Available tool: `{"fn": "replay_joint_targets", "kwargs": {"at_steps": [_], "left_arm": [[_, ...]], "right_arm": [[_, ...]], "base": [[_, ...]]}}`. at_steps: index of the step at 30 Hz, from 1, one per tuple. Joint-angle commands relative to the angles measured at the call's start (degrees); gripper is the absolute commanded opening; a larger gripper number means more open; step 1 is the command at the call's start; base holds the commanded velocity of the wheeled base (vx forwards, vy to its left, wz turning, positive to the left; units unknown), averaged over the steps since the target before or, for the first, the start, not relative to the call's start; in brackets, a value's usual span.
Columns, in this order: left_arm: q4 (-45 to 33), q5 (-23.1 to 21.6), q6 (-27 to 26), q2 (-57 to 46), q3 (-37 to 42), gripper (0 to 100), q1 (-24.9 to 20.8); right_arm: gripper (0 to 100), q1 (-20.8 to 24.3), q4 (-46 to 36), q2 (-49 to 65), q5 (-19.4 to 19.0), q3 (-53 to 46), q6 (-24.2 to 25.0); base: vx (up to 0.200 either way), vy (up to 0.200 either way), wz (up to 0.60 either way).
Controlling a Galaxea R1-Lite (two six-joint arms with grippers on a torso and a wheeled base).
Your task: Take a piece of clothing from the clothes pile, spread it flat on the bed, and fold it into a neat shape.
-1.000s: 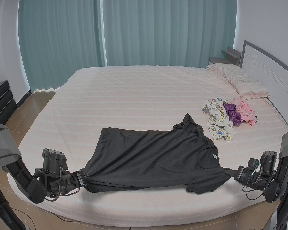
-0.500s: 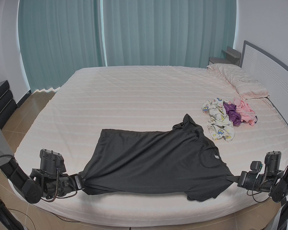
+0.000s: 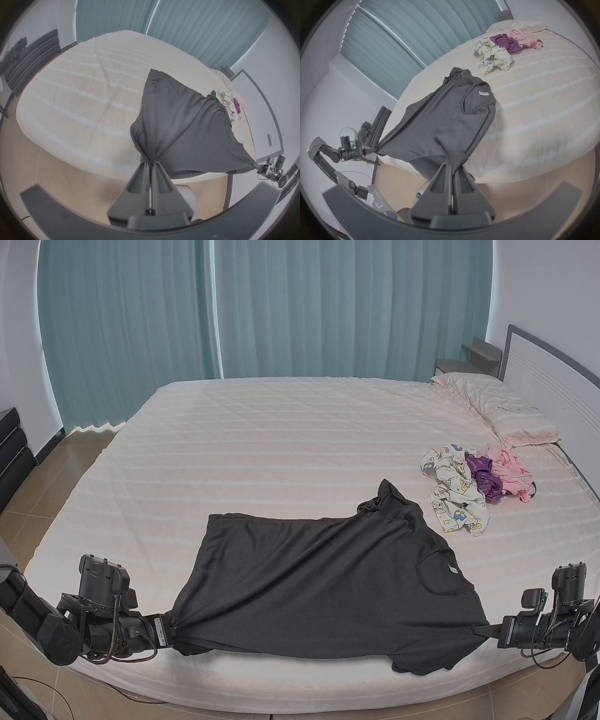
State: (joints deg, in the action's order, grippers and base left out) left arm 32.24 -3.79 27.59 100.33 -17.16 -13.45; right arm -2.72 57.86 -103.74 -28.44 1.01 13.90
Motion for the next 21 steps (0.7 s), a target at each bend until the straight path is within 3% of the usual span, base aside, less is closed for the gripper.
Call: {"fn": "replay_joint_targets", "kwargs": {"at_steps": [1, 10, 11, 15, 16, 21], "left_arm": [[-0.52, -0.25, -0.08, 0.39, 0.29, 0, -0.18], [-0.43, -0.52, -0.17, 5.49, 0.20, 0, -0.70], [-0.43, -0.60, -0.17, 6.02, 0.29, 100, -0.88], [-0.34, -1.39, -0.08, 7.69, 0.03, 100, -1.41], [-0.34, -1.39, -0.08, 7.78, -0.06, 100, -1.41], [0.01, -1.57, 0.10, 7.86, -0.50, 100, -1.41]], "right_arm": [[0, -0.18, -0.55, 1.00, -0.65, -1.01, -0.01], [0, -0.36, -0.55, -5.59, -0.48, -0.75, -0.98], [0, -0.36, -0.55, -6.12, -0.48, -0.75, -1.15], [0, -0.36, -0.46, -8.41, -0.12, -0.66, -2.03], [100, -0.36, -0.46, -8.58, -0.12, -0.66, -2.12], [100, -0.62, 0.50, -9.29, -0.12, -0.40, -2.47]], "base": [[0.000, 0.000, 0.00], [0.000, 0.000, 0.00], [0.000, 0.000, 0.00], [0.000, 0.000, 0.00], [0.000, 0.000, 0.00], [0.000, 0.000, 0.00]]}}
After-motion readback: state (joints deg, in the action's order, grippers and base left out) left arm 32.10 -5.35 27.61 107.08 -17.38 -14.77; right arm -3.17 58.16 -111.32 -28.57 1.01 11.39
